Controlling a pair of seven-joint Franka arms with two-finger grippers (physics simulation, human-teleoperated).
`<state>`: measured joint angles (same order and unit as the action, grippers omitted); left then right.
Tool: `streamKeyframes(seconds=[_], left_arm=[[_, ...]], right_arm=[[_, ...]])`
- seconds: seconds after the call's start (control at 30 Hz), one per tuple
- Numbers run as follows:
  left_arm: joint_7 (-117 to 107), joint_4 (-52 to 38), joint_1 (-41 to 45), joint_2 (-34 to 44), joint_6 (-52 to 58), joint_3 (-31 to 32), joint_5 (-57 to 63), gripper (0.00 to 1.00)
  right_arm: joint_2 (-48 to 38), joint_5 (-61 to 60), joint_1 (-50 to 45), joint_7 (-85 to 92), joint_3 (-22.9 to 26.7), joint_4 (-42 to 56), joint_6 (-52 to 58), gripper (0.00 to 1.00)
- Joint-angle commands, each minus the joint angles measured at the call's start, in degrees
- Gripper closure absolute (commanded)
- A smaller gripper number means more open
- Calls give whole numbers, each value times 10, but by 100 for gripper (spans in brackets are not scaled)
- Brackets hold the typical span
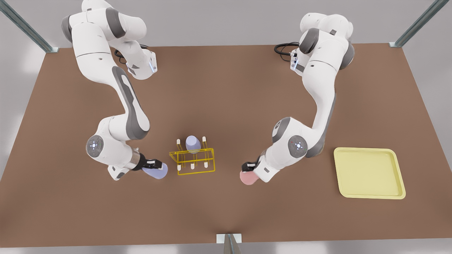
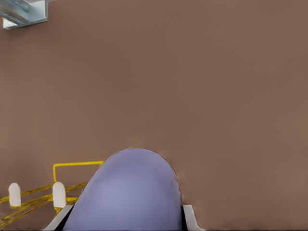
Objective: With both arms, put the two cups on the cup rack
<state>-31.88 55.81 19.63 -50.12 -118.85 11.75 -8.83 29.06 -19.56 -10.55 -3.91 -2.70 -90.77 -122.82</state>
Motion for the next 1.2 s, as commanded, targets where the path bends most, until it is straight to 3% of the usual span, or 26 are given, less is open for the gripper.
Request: streamKeyframes(seconds=[0.0,0.07,0.43,0.47,0.9,0.93,1.0,1.17], left_arm=[[-581,-35,2,-19,-144,2,-13,18],[-577,-36,6,-19,-149,46,-11,17],[-579,-36,84,-47,-137,42,-8,17],[-580,-37,95,-53,-138,41,-8,17],[-577,-47,126,-82,-168,21,-7,16],[-577,-47,128,-82,-168,15,-7,15],[-578,-47,133,-82,-177,14,-7,0],[-578,-42,133,-81,-188,13,-7,0]], right_arm=[[-4,-45,-3,58,-14,2,57,21],[-1,-51,-10,52,-25,2,57,21],[27,-75,-26,59,-25,2,35,19],[27,-75,-27,59,-25,3,35,0],[35,-76,-32,72,-25,2,39,0],[33,-76,-30,73,-25,4,42,0],[29,-89,-27,74,-25,7,43,0],[25,-88,-26,70,-24,61,85,0]])
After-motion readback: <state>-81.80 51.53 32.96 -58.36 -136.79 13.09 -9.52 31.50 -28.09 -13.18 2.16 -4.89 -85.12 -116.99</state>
